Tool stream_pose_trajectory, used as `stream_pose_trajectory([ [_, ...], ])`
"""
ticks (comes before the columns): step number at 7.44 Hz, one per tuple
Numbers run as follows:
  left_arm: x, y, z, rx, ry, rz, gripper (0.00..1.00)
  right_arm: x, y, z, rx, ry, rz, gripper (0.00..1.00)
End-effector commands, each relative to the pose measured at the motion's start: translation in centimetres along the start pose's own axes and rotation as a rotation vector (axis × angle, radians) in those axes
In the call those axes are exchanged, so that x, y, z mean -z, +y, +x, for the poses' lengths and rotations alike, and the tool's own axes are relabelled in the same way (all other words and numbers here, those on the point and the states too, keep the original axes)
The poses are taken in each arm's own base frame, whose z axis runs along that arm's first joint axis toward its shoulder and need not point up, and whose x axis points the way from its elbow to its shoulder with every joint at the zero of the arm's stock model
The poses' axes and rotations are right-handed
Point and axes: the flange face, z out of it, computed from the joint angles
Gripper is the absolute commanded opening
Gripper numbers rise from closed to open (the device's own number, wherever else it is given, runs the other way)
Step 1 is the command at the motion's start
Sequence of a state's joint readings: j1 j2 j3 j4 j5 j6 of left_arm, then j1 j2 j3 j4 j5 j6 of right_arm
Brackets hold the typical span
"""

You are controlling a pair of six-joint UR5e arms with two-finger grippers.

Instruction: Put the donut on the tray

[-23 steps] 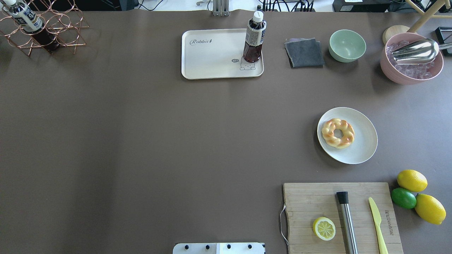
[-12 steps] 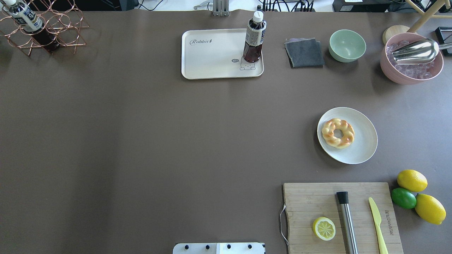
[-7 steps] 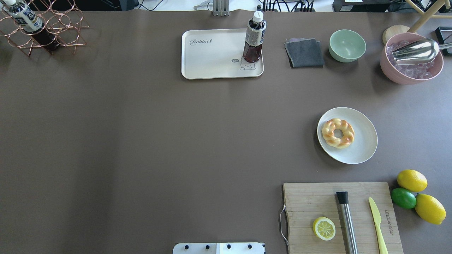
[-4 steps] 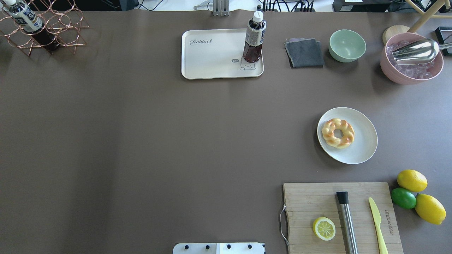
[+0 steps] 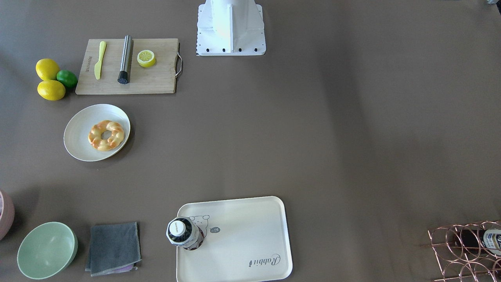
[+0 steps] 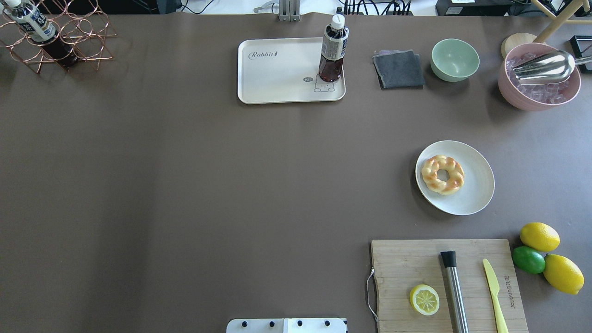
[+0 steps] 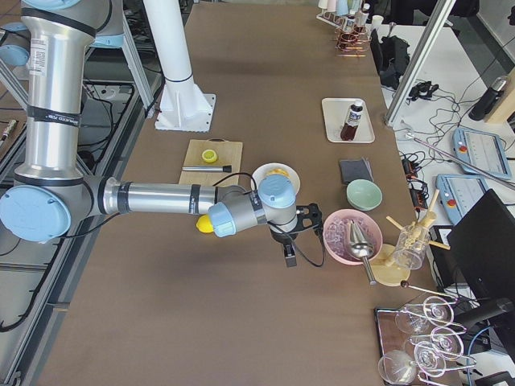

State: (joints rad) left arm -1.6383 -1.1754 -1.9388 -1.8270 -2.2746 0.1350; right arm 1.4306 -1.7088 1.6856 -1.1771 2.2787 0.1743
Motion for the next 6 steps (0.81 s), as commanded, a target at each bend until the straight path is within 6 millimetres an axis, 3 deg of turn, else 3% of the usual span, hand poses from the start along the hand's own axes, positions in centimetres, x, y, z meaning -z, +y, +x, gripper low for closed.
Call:
stream_pose_trajectory([
  [1,-0.1,0.1,-0.1,0.005,-0.001,-0.004,0.98,-1.9,-2.9,-6.6,-0.024,-0.048,-0.026,1.00],
  [3,-0.1,0.0,0.0,0.003,-0.001,-0.002,0.98,-4.7,-4.3,-12.4,-0.115,-0.076,-0.075,0.99],
  [4,0.0,0.0,0.0,0.003,0.000,0.000,0.98,-4.8,-5.0,-14.0,-0.107,-0.094,-0.078,0.99],
  [5,-0.1,0.0,0.0,0.003,0.001,-0.002,0.98,-5.9,-4.8,-15.6,-0.105,-0.120,-0.065,0.95],
  [6,-0.1,0.0,0.0,0.003,0.001,-0.002,0.98,-7.7,-4.3,-18.4,-0.152,-0.160,-0.063,0.90],
])
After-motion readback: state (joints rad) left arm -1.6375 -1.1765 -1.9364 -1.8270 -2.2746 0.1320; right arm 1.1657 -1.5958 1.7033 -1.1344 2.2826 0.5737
